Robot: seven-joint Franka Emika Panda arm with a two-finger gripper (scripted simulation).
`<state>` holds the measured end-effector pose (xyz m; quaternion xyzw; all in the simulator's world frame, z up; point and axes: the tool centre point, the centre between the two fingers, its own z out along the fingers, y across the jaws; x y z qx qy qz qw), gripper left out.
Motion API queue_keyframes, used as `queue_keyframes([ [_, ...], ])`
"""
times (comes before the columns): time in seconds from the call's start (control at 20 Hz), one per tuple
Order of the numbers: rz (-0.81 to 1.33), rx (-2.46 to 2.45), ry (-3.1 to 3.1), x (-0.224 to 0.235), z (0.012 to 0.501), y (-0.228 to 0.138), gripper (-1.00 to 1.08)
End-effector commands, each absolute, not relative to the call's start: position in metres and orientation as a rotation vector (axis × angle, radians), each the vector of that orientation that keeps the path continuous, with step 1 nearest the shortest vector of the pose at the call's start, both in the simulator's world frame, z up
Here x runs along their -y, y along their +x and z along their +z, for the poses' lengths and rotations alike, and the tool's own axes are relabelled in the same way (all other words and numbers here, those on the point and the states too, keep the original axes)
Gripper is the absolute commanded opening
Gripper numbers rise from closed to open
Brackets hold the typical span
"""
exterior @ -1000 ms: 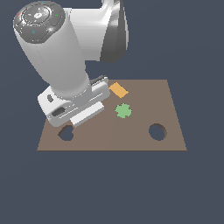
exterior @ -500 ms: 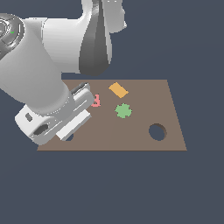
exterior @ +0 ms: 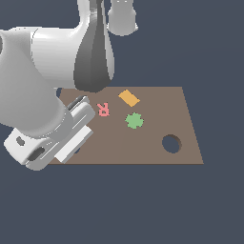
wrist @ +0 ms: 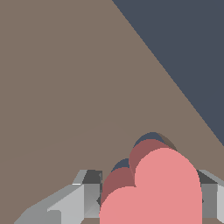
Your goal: Insert a designated object into the corresponding slot on a board.
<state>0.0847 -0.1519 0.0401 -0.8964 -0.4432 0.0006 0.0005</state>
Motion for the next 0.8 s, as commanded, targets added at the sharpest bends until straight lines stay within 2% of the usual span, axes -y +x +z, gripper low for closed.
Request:
queue_keyframes([
  [0.0,0.001,1.411,-2.806,0.153,0.041,0.088,-1.00],
  [0.75,0.002,1.418,-2.804,0.154,0.030,0.090,-1.00],
])
